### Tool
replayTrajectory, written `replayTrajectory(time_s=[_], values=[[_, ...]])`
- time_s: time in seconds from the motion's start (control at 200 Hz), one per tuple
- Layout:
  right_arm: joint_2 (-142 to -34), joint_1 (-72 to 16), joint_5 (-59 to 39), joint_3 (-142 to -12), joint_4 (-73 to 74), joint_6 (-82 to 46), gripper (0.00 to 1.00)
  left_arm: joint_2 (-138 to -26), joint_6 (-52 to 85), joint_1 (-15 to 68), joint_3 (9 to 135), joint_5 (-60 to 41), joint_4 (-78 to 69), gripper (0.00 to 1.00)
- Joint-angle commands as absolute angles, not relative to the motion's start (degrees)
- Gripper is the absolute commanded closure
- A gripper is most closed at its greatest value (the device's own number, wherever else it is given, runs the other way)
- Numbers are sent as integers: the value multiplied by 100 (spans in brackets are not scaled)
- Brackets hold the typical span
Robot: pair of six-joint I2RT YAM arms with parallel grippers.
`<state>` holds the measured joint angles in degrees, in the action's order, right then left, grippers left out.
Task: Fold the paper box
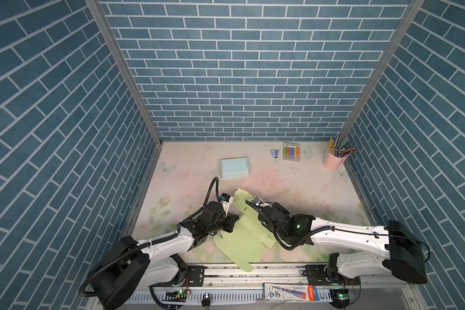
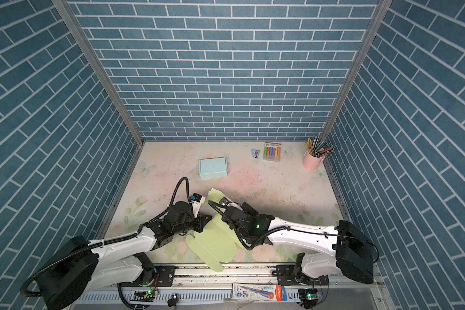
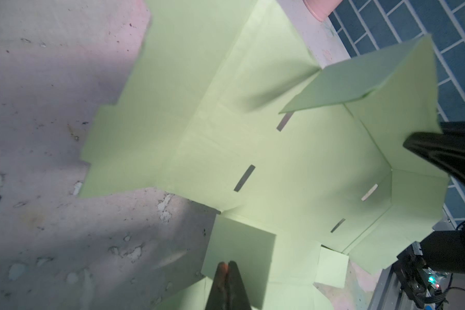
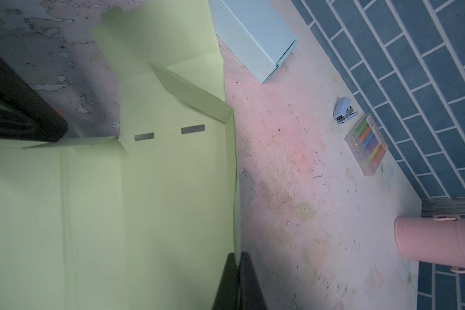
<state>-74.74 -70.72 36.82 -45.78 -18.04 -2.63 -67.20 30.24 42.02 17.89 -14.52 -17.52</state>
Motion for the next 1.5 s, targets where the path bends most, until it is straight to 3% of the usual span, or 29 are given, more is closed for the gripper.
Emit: replayTrajectory(time_s=[0.0, 0.3, 0.525, 0.78, 1.06, 1.49], values=[[-7586, -7212, 4068, -4746, -1706, 49, 100, -6810, 3129, 4265, 1810, -1380, -1893, 100], [-8123, -8024, 5525, -4566, -1474, 1219, 100, -6032, 2982, 3838, 1710, -1345, -1590, 100], [-7964, -8211, 5580, -4308, -860, 1904, 100, -4846, 2871, 3081, 1829, -1368, -1051, 100], [-8169, -8474, 5968, -4219, -515, 2694, 100, -5515, 2865, 2099, 2021, -1932, -1405, 100], [-8520, -8578, 6258, -4055, 163, 3422, 100, -6715, 2773, 2134, 2046, -2019, -2145, 100], [-8580, -8587, 6061, -3798, 857, 3967, 100, -6582, 2640, 3108, 1704, -2030, -2394, 100]])
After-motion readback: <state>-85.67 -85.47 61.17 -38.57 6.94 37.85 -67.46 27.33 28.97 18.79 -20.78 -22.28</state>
